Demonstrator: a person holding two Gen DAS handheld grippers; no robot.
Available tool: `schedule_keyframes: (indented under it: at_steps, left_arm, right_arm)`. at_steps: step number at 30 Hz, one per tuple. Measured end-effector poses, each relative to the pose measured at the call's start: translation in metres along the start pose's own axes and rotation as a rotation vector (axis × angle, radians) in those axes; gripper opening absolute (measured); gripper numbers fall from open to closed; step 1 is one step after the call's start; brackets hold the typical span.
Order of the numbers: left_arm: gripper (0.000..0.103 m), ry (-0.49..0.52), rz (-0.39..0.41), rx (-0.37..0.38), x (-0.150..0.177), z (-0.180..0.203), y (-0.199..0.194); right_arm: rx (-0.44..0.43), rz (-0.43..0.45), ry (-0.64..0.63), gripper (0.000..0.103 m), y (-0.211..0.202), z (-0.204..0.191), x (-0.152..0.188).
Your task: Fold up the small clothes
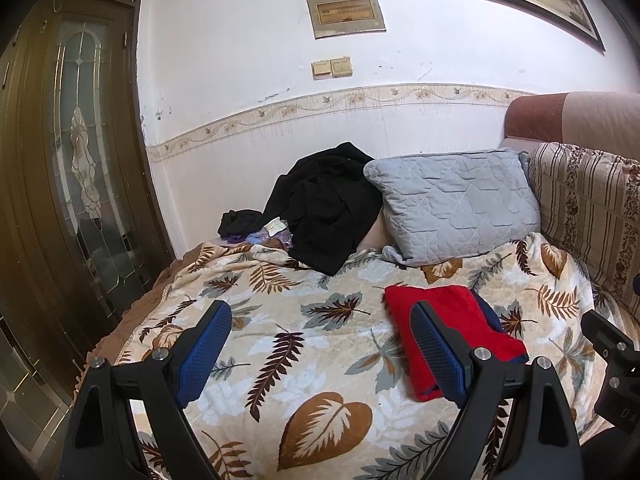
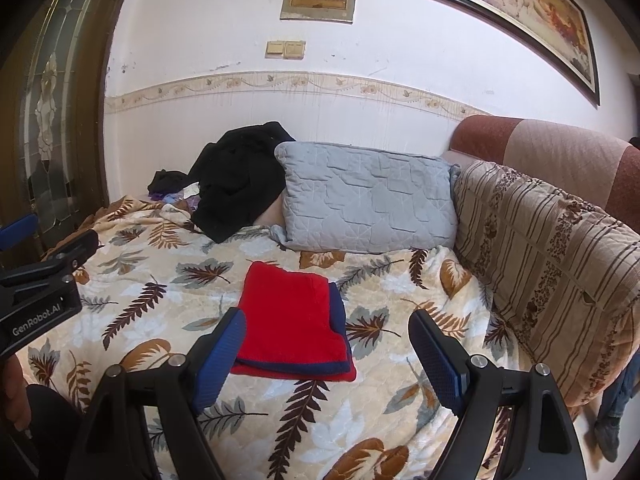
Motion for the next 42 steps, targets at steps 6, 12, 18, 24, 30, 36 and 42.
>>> schedule_keyframes:
  at_steps: [6,12,18,24,30,36,42]
  left_arm:
    - [0.091,0.0,0.002,0.001,-0.0007,-0.0005,-0.0013]
    - [0.091,0.0,0.002,0.0,-0.0012,-0.0008,-0.0017]
    - [0.091,-0.001,-0.002,0.0,-0.0022,-0.0012,-0.0024]
    - [0.091,-0.001,-0.003,-0.001,-0.0022,-0.0006,-0.0024]
    - [0.091,-0.001,-0.004,0.0,-0.0017,-0.0007,-0.0022]
    - [0.091,-0.001,-0.003,0.0,-0.0018,-0.0008,-0.0022]
    - [0.091,-0.001,-0.004,-0.001,-0.0012,-0.0009,-0.0021]
  right_arm:
    - [0.001,0.002,0.0,0.086,-0.0015,-0.0002,-0.0006]
    - [0.001,0.001,-0.001,0.086,-0.0027,-0.0005,-0.0009]
    - [-0.001,-0.001,-0.002,0.086,-0.0042,-0.0002,-0.0015]
    - [0.0,-0.001,-0.002,0.086,-0.0044,-0.0001,-0.0015]
    - [-0.001,0.001,-0.004,0.086,-0.0047,0.0005,-0.0016]
    - [0.0,-0.001,-0.003,0.086,-0.0048,0.0003,-0.0012]
    - [0.002,0.0,-0.004,0.086,-0.0051,0.0002,-0.0011]
Point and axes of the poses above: each gripper's, at about its wrist camera, not at the fingertips, and y roughly the way its jaws point, z to its right, x to its underside, the point moved 9 cm from there along y, roughly the way its jaws point, and after that the axes turned 3 degrees about y, right-handed, at the moved point
